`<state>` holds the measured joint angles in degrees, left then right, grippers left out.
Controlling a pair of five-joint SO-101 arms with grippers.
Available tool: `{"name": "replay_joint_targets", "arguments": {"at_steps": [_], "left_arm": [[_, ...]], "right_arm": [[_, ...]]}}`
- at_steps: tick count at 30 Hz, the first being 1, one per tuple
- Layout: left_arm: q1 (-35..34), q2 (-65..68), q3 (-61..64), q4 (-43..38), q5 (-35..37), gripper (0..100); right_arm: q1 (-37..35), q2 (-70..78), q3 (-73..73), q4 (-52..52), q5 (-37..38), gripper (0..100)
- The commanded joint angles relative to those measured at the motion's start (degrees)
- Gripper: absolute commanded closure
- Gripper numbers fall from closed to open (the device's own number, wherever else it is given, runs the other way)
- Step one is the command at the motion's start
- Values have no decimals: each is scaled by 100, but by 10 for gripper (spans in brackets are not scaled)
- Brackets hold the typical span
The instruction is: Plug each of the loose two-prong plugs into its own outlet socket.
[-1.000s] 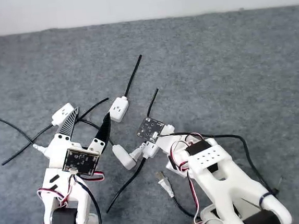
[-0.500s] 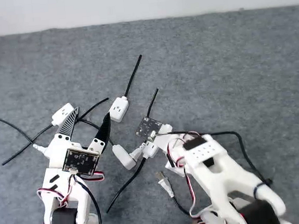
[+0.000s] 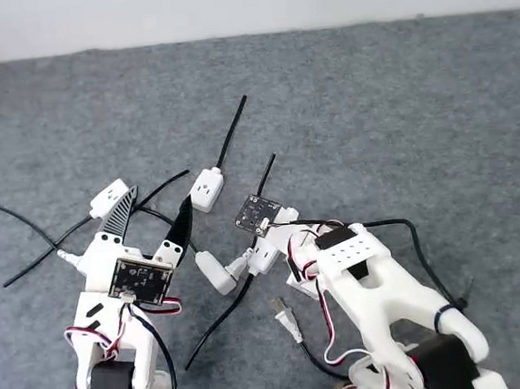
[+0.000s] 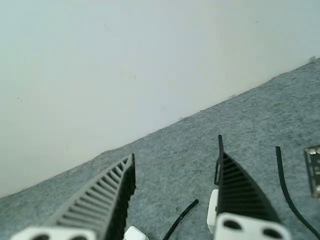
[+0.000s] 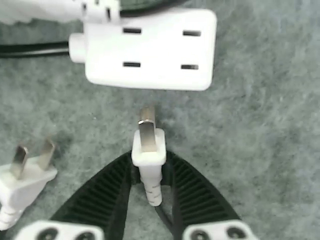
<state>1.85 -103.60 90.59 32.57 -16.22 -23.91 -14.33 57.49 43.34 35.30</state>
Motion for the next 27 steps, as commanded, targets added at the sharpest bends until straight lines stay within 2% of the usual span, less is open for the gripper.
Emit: {"name": "replay_joint_targets", "arguments": {"at_steps": [1,7,11,20,27], "left_arm": [[18,-62,-84,-149,35,740],[44,-62,-224,-132,79,740],[448,-62,-303,-123,79,740],[1468,-62,-1499,1213,79,741],[1679,-70,-1851,1442,70,740]], "right_arm": [[-136,-365,-255,286,-35,989],[-251,-1437,-1213,1560,-35,989],[-251,-1912,-1802,2088,-35,989],[-444,-1982,-2708,2712,-88,989],[-813,-2018,-3332,3029,-281,989]]}}
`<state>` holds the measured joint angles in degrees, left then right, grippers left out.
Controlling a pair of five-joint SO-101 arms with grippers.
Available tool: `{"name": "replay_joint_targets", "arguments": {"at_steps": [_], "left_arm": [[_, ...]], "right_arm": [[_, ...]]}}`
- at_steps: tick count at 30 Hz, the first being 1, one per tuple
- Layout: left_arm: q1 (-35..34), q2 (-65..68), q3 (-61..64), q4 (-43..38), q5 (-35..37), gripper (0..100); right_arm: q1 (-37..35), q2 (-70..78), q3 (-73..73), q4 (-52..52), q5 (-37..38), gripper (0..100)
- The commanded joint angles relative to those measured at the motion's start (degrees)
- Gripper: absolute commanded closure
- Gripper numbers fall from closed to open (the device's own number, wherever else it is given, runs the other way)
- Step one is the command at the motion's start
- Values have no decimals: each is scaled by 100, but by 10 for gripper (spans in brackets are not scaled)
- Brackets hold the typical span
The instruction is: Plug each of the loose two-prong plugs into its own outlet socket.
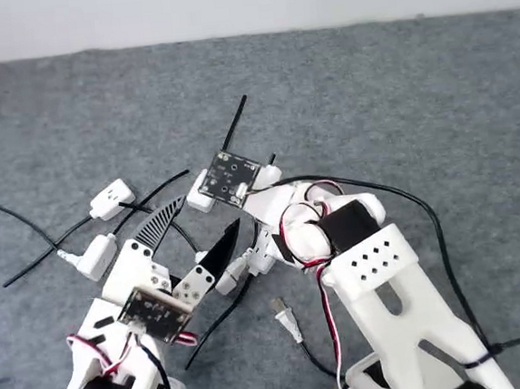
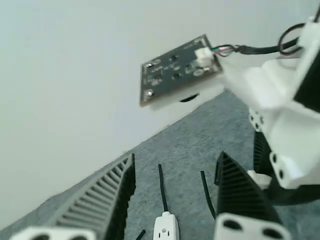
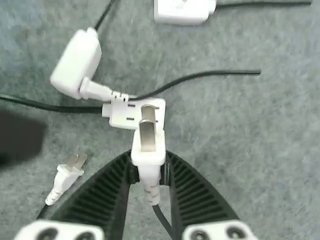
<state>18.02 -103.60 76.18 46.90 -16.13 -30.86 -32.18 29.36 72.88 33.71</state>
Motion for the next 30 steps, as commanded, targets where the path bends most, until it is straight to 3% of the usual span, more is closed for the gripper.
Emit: {"name": "replay_joint_targets", "arguments": {"at_steps": [1,12,22,30], "left_arm": [[62,-70,-444,0,62,739],[18,-70,-338,-18,35,739],[-413,-70,268,-651,26,739],[-440,-70,418,-651,26,739]], "right_arm": [[-189,-233,-580,84,-114,989],[-497,-233,-1116,374,-123,989],[-523,-242,-1767,954,-123,989],[-1015,-242,-2101,1358,-185,989]]}}
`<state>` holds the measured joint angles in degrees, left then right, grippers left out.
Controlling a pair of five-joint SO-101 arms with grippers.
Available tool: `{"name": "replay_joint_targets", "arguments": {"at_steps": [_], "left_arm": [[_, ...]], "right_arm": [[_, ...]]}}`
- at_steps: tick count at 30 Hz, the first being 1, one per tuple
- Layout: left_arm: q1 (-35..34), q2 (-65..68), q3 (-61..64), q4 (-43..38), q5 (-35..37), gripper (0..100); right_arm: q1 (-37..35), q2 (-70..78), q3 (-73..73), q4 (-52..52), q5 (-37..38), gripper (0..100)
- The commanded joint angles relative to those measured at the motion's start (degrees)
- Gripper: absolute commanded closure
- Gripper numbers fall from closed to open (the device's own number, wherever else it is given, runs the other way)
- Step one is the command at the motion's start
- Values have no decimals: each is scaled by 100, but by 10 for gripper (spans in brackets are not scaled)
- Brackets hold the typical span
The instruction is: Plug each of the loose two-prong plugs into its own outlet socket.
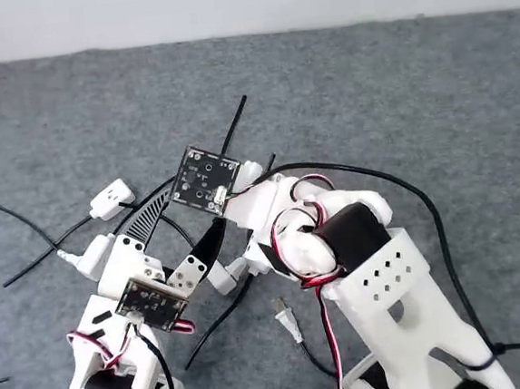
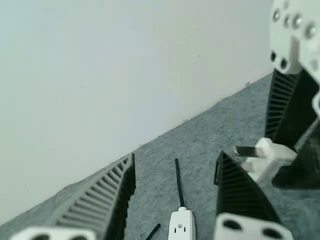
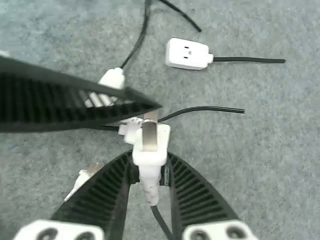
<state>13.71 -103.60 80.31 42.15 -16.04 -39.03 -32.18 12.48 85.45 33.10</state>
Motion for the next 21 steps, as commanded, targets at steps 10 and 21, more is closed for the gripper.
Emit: {"name": "replay_joint_targets", "arguments": {"at_steps": [10,21], "left_arm": [[18,-70,-971,615,62,739],[510,-70,-1253,1055,62,740]], "right_arm": [[-171,-180,-422,-66,-167,989],[-101,-233,-149,-189,-158,990]]}}
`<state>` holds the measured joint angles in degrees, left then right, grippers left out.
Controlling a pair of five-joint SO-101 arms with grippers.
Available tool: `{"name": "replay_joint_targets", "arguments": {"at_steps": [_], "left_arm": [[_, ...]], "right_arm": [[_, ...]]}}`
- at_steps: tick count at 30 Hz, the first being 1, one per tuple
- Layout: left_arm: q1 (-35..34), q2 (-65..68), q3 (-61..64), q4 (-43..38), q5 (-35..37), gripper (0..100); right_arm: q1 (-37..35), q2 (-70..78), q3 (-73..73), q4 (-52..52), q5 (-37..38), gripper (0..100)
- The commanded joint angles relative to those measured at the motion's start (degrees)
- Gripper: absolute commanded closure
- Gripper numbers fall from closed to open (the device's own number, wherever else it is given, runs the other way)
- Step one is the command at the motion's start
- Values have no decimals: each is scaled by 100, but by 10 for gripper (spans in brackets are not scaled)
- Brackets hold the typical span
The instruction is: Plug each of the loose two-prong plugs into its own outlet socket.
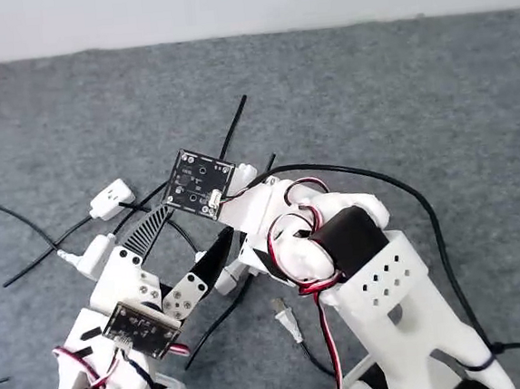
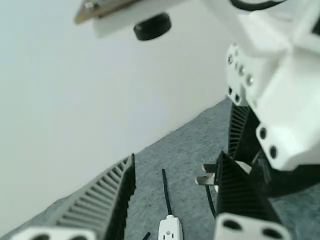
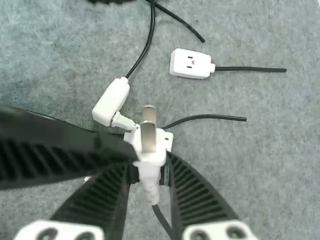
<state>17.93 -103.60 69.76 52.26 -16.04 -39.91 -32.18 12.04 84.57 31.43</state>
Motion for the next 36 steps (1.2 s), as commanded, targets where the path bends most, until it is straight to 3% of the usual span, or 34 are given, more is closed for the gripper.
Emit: {"name": "replay_joint_targets", "arguments": {"at_steps": [1,18,36], "left_arm": [[88,-70,-198,26,62,740],[-378,-70,857,-853,9,740],[-343,-70,1130,-800,35,741]], "right_arm": [[-13,-233,-114,-92,9,990],[-215,-418,-97,57,-9,990],[-409,-875,-158,462,-123,990]]}}
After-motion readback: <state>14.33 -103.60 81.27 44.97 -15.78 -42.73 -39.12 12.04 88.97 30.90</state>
